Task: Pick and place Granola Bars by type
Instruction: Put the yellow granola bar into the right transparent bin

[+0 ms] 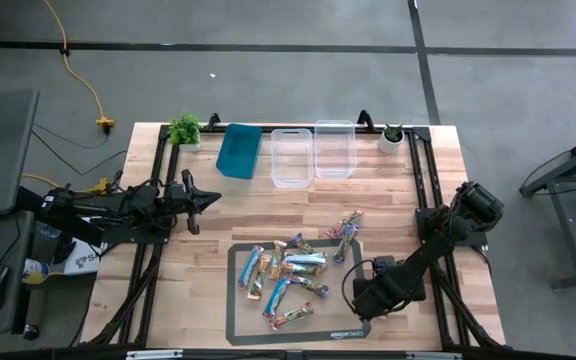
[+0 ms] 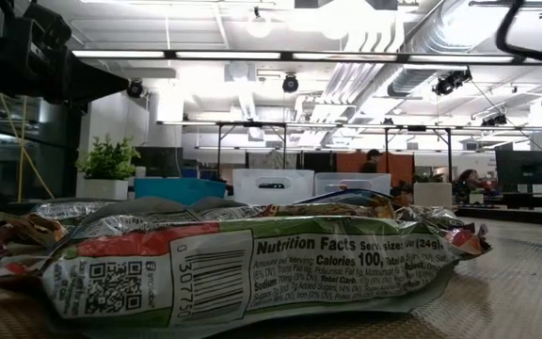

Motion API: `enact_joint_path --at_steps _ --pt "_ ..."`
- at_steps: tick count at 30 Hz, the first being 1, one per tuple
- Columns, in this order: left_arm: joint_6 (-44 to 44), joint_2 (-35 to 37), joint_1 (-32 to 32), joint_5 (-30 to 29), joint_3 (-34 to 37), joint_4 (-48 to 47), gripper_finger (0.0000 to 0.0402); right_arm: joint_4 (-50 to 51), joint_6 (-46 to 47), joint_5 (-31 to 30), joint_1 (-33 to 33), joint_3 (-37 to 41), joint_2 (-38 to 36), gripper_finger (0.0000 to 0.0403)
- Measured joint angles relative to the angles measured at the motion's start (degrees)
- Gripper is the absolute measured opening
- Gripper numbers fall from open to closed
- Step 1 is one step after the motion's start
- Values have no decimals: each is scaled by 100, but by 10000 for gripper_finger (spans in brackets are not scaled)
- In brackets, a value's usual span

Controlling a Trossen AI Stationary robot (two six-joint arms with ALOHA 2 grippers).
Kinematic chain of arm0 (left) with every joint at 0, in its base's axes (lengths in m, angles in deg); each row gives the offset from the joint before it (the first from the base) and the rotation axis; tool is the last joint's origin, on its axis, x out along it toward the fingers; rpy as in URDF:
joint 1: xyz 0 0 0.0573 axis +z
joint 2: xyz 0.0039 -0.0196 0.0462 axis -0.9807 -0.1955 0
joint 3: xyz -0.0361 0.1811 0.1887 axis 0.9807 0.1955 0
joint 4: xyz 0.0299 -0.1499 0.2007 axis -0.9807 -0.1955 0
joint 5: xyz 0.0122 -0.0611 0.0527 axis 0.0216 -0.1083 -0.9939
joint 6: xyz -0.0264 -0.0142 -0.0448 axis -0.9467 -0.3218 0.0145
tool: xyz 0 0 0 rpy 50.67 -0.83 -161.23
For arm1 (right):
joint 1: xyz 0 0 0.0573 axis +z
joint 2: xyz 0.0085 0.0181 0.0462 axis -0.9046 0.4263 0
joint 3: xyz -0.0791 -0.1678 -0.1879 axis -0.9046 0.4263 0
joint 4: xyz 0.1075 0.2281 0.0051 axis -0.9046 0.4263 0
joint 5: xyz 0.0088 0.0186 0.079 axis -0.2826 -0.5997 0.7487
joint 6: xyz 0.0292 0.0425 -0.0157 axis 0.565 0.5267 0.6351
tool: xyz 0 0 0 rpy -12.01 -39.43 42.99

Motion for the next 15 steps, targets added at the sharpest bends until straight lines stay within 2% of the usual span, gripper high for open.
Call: enact_joint_path --at_steps 10,15 --pt "-1 0 0 0 1 -1 0 163 119 12 272 11 0 207" --pt "-2 2 0 0 1 0 0 106 113 -201 236 7 1 207"
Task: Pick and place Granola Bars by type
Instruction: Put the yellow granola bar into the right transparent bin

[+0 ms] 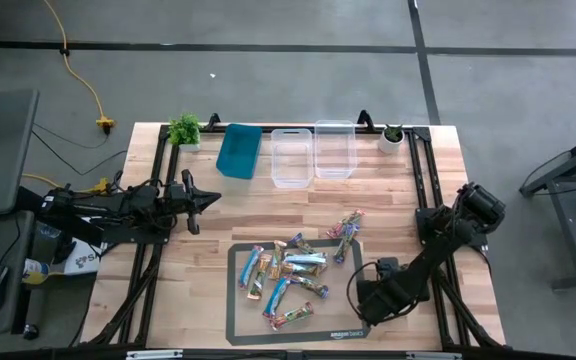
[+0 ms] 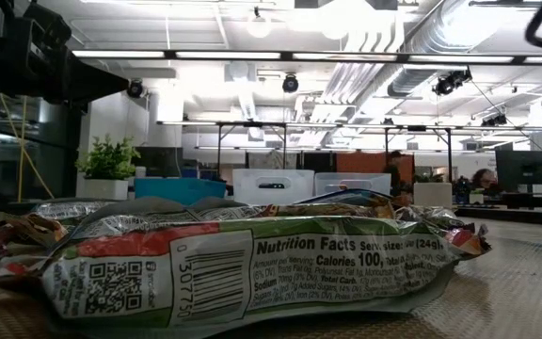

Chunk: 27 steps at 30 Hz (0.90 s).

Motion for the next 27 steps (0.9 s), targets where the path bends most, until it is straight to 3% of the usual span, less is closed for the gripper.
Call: enact_joint_path --at_steps 8,14,27 --pt "0 -2 0 -2 1 -2 0 -136 -11 51 -153 48 -3 207" --pt "-1 -2 0 0 -2 -2 0 -1085 -11 126 -186 509 -15 206" --pt "0 -2 0 0 1 1 0 -908 -60 129 -142 507 -16 205"
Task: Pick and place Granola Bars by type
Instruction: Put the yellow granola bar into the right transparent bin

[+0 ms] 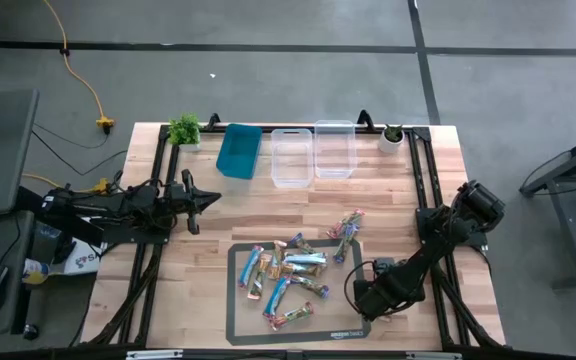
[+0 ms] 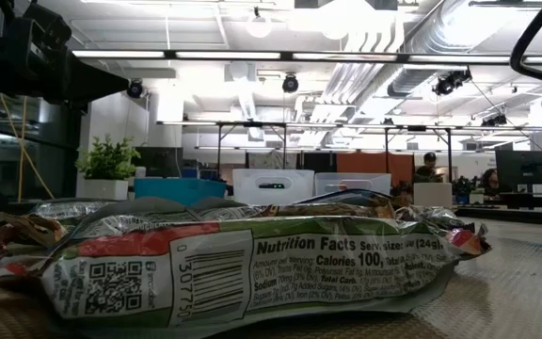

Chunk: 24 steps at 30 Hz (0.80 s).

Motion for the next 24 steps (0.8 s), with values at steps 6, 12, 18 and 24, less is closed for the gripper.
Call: enact_joint_path --at_steps 6,12,18,24 --pt "2 0 0 0 -2 0 0 -123 -51 -13 0 9 4 184" --pt "0 0 0 0 -2 0 0 -241 -107 -37 0 11 9 149" --pt "0 0 0 -1 -2 0 0 -386 -200 -127 2 13 11 116" --pt "2 0 0 0 -2 0 0 -483 -306 -187 4 15 13 80"
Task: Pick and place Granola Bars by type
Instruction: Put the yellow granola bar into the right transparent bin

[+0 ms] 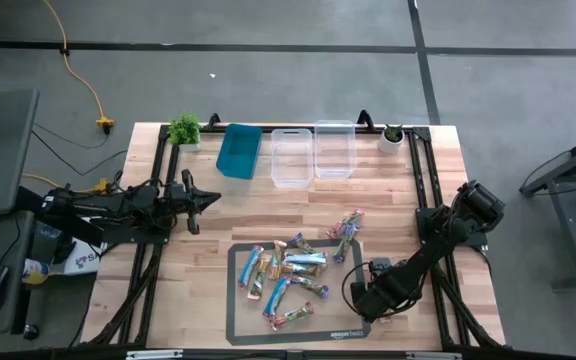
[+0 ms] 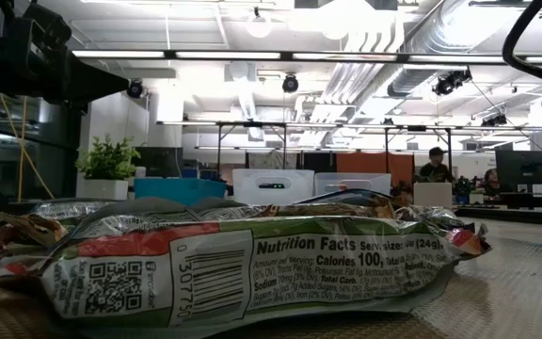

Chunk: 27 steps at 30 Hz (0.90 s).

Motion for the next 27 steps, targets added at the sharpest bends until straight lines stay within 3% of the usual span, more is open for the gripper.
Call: enact_joint_path --at_steps 13,27 --pt "-1 0 0 0 0 0 0 -125 -241 -350 -4 -255 11 45" --pt "-1 1 0 0 0 0 0 483 -995 -1438 -83 -1315 11 41"
